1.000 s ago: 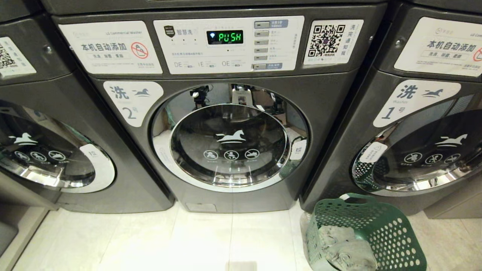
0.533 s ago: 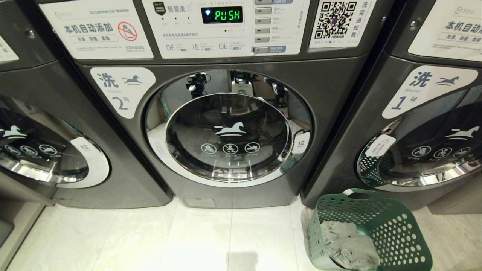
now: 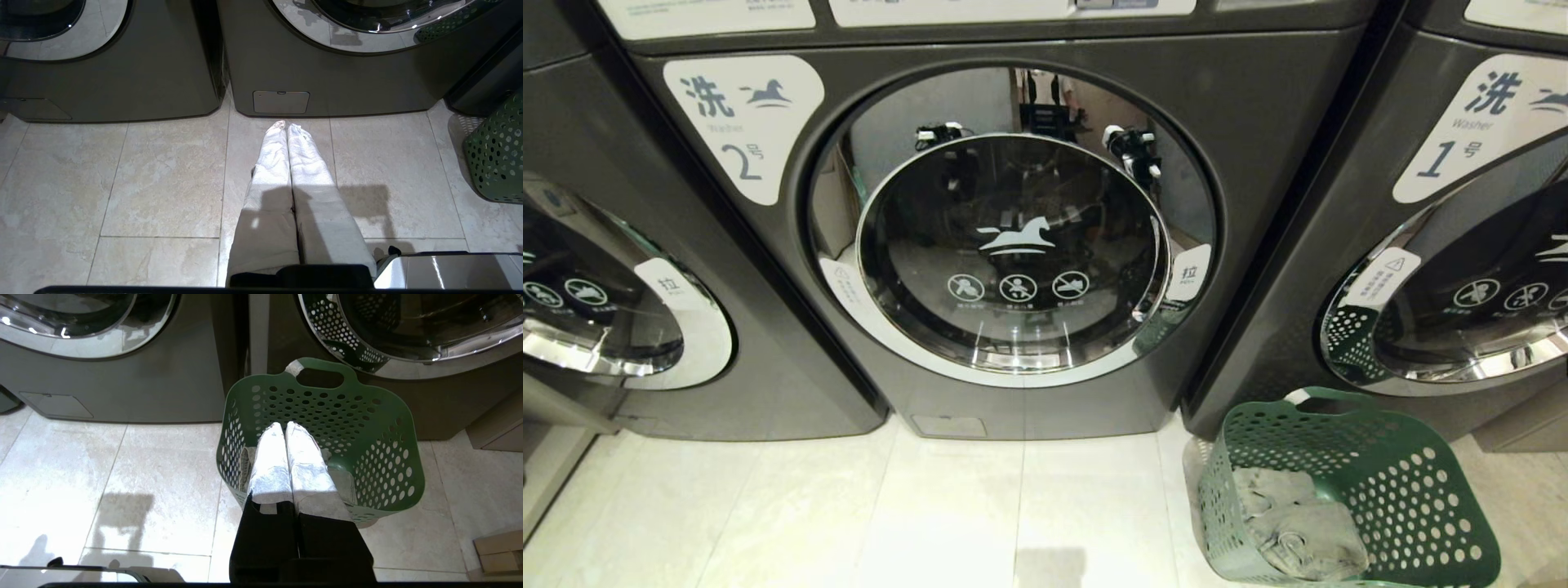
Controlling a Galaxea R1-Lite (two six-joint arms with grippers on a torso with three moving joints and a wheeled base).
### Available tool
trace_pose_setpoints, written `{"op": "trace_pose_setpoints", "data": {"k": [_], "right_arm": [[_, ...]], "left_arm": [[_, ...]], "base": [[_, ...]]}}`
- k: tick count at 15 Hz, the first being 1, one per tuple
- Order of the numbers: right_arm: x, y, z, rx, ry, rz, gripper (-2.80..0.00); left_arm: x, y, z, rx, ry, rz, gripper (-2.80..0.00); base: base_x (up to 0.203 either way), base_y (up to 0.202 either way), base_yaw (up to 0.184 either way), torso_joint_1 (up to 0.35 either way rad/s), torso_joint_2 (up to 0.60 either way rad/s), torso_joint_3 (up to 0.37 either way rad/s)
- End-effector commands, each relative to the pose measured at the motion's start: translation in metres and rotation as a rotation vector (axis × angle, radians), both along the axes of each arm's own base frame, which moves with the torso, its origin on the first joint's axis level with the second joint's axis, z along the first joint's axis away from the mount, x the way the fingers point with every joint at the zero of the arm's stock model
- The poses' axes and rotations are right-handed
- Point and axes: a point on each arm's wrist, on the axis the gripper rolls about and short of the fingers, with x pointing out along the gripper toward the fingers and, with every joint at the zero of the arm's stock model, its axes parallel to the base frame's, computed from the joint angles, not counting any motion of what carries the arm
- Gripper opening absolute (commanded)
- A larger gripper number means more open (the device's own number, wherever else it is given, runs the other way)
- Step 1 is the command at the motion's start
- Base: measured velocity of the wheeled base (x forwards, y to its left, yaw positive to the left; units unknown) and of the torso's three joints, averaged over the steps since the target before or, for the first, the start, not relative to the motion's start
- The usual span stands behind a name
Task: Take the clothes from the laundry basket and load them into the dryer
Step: Take the clothes out of the basket
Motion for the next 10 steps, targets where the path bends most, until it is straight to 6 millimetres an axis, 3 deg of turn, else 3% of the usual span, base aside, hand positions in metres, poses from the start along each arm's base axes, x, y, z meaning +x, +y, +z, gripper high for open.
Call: {"op": "trace_pose_setpoints", "data": {"k": [1, 5, 10], "right_arm": [[0.0, 0.0, 0.0, 0.0, 0.0, 0.001, -2.8], [0.0, -0.0001, 0.0, 0.002, 0.0, -0.002, -2.8], [0.0, 0.0, 0.0, -0.001, 0.0, -0.001, -2.8]], "left_arm": [[0.0001, 0.0, -0.0001, 0.001, 0.003, 0.0, -2.8], [0.0001, 0.0, 0.0, 0.004, 0.002, -0.001, -2.8], [0.0001, 0.0, 0.0, 0.002, 0.002, -0.001, -2.8]], "base": [[0.0, 0.0, 0.0, -0.036, 0.44, 0.4], [0.0, 0.0, 0.0, -0.004, 0.35, 0.351], [0.0, 0.0, 0.0, 0.0, 0.05, -0.027]]}}
